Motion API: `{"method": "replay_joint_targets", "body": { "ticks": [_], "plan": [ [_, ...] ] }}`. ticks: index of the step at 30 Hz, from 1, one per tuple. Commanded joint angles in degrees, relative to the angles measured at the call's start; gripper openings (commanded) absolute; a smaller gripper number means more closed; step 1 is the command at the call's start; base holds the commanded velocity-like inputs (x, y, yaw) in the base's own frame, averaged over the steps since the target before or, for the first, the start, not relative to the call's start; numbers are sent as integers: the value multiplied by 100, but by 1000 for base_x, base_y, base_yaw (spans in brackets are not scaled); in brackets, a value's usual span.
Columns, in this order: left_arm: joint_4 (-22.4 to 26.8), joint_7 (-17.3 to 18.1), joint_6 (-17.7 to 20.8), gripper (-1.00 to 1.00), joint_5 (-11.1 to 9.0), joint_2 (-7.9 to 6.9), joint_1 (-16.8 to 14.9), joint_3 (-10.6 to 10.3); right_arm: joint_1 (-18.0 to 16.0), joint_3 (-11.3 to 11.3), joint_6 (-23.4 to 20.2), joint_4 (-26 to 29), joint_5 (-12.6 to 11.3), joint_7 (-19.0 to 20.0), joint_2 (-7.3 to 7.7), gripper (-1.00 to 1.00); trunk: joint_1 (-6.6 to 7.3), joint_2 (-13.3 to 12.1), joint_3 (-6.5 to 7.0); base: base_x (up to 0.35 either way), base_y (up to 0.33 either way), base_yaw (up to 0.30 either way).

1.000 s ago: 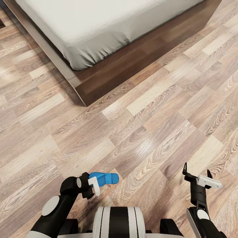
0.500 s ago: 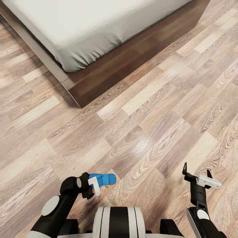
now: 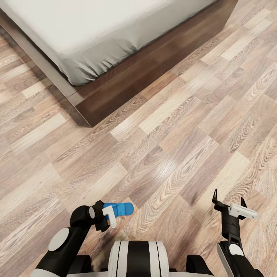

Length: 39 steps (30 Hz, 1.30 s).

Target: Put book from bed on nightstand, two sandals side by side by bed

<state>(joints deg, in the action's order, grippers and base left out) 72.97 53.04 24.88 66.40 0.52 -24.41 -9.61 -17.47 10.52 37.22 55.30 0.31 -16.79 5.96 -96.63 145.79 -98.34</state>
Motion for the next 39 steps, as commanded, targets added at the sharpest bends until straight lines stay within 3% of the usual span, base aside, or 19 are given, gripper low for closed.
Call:
{"method": "replay_joint_targets", "body": {
  "ticks": [1, 6, 14, 18, 30, 39],
  "plan": [
    [7, 31, 43, 100, 23, 1, -2, -5, -2, -7, 13, -2, 4, -25, 2, 100, 1, 1, -3, 0, 0, 0],
    [7, 12, 38, 100, 23, -12, -2, -1, -2, -7, 13, -2, 4, -26, 2, 100, 1, 1, -3, 0, 0, 0],
    [7, 23, 21, 100, 23, -258, -8, 35, -2, -7, 13, -2, 4, -23, 5, 100, 1, 1, -3, 0, 0, 0],
    [10, 30, 18, 100, 23, -299, -24, 38, -2, -7, 13, -2, 4, -25, 3, 100, 1, 1, -3, 0, 0, 0],
    [452, 113, 26, 100, 15, -242, -32, 25, -2, 2, 13, -2, -13, -25, 2, 100, 1, 1, -3, 0, 0, 0],
    [464, 119, 17, 100, 22, -77, -34, -4, -2, 2, 13, -3, -13, -26, 2, 100, 1, 1, -3, 0, 0, 0]
  ]
}}
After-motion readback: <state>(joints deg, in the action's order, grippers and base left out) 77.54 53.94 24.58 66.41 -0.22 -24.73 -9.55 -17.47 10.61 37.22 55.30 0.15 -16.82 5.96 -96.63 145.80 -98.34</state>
